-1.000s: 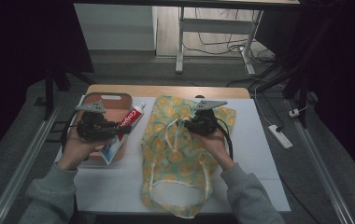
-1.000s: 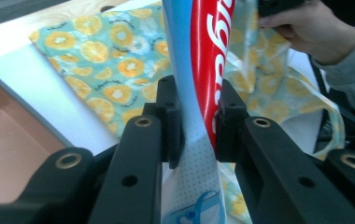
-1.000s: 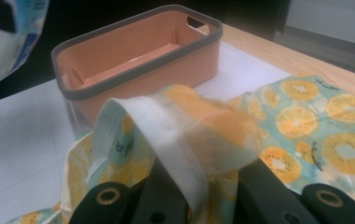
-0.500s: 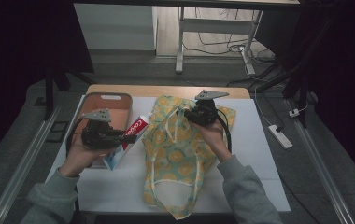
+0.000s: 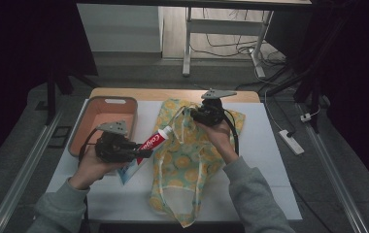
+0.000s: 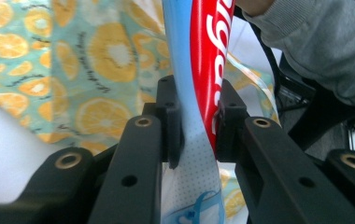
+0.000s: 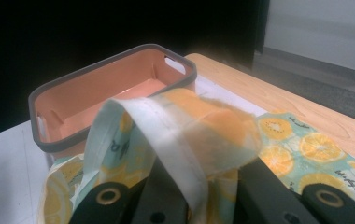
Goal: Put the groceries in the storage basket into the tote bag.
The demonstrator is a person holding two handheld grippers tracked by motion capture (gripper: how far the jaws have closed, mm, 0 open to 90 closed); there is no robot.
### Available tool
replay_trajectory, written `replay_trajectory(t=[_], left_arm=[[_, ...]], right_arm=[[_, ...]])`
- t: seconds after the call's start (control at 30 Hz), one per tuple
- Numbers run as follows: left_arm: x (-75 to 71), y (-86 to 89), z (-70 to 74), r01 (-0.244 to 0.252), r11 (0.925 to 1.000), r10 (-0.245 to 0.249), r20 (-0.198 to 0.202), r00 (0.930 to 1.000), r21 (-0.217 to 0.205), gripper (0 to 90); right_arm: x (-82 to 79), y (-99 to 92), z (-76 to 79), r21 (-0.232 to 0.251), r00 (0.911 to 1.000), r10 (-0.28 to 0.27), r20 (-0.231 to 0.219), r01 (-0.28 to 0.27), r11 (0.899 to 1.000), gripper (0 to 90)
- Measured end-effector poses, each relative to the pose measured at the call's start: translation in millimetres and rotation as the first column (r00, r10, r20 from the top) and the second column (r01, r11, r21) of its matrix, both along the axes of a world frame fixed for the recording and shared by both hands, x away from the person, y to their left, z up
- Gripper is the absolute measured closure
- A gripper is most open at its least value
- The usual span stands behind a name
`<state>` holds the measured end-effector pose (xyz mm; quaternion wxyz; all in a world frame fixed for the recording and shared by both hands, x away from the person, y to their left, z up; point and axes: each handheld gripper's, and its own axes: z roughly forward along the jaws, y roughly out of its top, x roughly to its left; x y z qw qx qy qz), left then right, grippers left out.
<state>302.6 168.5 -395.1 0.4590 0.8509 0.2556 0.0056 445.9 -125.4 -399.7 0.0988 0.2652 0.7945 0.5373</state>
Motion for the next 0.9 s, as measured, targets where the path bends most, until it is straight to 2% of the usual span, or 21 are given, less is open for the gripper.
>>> replay_trajectory(t=[0.13, 0.23, 0.43, 0.6, 0.7, 0.9], left_arm=[[-0.3, -13.5, -4.1, 0.018, 0.9991, -0.018, -0.002, 0.9998, 0.038, 75.6], [1.0, -22.6, -9.4, 0.031, 0.9981, -0.03, -0.019, 0.9994, 0.054, 75.6], [3.9, -44.7, -22.2, 0.061, 0.9917, -0.057, -0.044, 0.9974, 0.113, 75.6], [7.9, -61.7, -34.0, 0.073, 0.9818, -0.063, -0.062, 0.996, 0.175, 75.6], [11.7, -69.3, -40.6, 0.085, 0.9783, -0.07, -0.083, 0.9941, 0.189, 75.6], [18.7, -86.2, -49.1, 0.099, 0.9638, -0.076, -0.101, 0.992, 0.248, 75.6]], right_arm=[[0.4, -2.5, -0.6, -0.004, 1.0, -0.004, -0.005, 0.004, 1.0, 89.3], [-0.4, -5.5, 0.3, -0.008, 0.9999, -0.01, -0.004, 0.01, 1.0, 89.3], [-2.4, -11.5, 2.5, -0.009, 0.9999, -0.015, 0.0, 0.015, 1.0, 89.3], [-3.9, -13.6, 1.4, -0.003, 0.9999, -0.011, 0.001, 0.011, 1.0, 89.3], [-4.5, -14.4, 1.4, -0.001, 1.0, -0.01, 0.0, 0.01, 1.0, 89.3], [-6.9, -13.7, 3.2, 0.003, 1.0, -0.003, 0.008, 0.003, 1.0, 89.3]])
